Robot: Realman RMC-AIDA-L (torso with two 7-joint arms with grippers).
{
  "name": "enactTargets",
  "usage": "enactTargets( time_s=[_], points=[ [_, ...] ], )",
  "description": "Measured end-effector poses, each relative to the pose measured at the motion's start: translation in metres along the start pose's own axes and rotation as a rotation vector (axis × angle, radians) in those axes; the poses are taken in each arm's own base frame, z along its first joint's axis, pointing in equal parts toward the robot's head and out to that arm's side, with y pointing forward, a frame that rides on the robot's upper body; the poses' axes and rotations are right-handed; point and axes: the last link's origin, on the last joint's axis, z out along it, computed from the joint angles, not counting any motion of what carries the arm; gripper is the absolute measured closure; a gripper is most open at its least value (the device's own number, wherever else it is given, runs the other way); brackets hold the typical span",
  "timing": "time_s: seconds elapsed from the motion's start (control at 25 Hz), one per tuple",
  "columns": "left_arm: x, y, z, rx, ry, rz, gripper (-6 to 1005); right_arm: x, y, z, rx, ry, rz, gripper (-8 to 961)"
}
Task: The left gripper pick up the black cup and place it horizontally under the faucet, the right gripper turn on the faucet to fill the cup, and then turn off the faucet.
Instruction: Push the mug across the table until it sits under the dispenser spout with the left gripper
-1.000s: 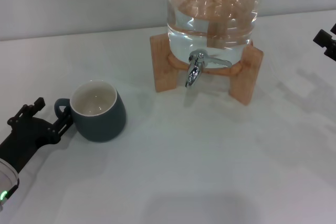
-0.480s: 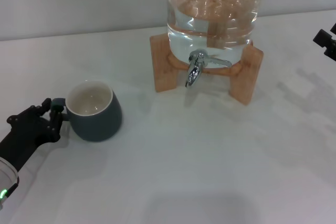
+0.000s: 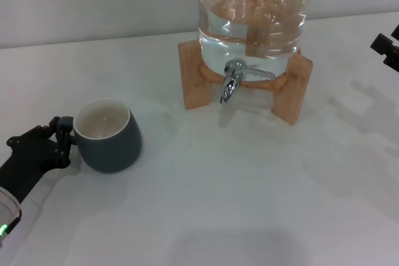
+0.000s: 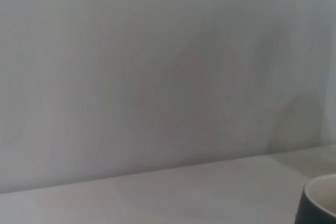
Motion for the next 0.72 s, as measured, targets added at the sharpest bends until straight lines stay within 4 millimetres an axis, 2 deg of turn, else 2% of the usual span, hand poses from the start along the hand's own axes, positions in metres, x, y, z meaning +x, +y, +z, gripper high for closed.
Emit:
enactTargets(
  time_s=[0.36, 0.72],
  points=[
    [0.014, 0.006, 0.015, -0.040, 0.032, 0.021, 857, 0.002, 0.001, 0.000, 0.000, 0.005, 0.002, 112],
    [0.032, 0.030, 0.029, -0.148, 0.087, 0.060, 857, 0.004, 0.004, -0.003, -0.006, 0.003, 0.005, 111]
  ],
)
